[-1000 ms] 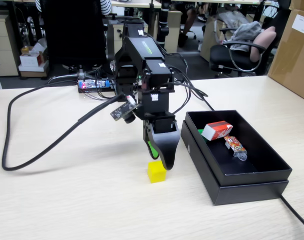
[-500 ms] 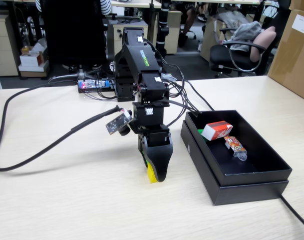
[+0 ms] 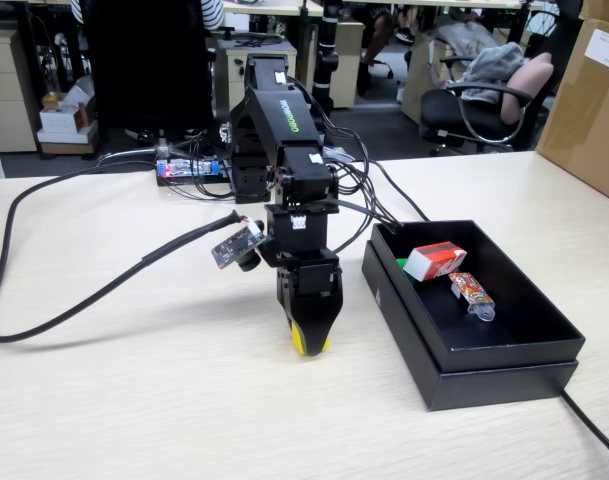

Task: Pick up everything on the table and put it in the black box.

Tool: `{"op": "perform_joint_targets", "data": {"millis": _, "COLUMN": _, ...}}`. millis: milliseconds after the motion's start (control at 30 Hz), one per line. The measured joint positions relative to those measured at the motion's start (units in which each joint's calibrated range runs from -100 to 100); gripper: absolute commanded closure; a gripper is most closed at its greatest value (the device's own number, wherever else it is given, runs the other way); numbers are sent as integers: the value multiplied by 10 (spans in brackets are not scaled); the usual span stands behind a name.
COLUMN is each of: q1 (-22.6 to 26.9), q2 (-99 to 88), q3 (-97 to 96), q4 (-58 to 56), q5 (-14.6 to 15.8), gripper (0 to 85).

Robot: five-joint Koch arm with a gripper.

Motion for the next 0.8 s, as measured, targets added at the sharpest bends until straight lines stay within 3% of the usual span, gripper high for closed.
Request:
{"op": "perform_joint_targets", "data": {"millis": 467, "q1": 25, "q2": -127, "q3": 71, "q4": -169, "q5": 20, "gripper": 680}}
{"op": "perform_joint_targets", "data": {"millis": 533, "q1": 65, "q2": -168, "q3": 172, "q4": -231, "q5": 32, "gripper": 680}}
{"op": "perform_joint_targets", "data": {"millis": 800, "q1": 148, "q2": -199, "q3": 213, "q4": -247, "q5": 54, "gripper": 680}}
